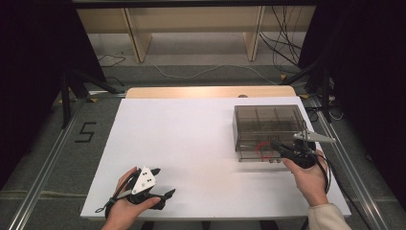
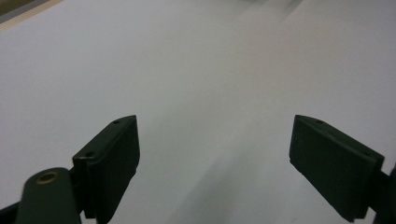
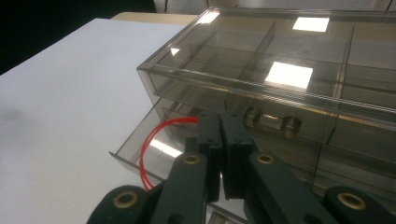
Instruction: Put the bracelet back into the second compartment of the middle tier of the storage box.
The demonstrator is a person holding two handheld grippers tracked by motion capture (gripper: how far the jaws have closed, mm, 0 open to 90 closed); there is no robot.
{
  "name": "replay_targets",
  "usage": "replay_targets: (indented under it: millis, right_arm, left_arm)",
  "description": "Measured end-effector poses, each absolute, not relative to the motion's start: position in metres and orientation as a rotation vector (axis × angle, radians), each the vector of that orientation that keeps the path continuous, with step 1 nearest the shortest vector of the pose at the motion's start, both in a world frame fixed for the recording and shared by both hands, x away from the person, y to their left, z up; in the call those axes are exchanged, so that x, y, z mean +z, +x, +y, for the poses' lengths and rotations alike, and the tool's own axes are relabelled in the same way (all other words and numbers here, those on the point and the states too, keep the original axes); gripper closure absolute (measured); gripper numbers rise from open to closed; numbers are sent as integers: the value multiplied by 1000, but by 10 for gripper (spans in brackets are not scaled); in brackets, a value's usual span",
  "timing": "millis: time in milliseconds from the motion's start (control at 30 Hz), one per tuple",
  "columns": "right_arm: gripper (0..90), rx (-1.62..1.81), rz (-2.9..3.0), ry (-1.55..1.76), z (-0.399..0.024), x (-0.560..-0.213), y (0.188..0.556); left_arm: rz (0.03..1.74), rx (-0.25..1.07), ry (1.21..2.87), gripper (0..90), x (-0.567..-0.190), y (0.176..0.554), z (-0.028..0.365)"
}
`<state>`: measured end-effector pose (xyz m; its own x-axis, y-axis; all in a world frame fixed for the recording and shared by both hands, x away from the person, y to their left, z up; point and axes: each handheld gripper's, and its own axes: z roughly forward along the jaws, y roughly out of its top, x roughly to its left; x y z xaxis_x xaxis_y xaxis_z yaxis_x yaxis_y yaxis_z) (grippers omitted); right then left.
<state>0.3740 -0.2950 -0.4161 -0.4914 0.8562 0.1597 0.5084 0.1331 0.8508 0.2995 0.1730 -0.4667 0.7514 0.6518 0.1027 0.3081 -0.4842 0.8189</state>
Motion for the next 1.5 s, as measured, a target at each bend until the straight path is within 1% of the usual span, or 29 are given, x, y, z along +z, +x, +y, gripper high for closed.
replay_targets:
  millis: [1500]
  right_arm:
    - [885,1223,2002,1370,-312,-420,378]
  left_arm:
    - [717,513,2100,159,-467,299,173]
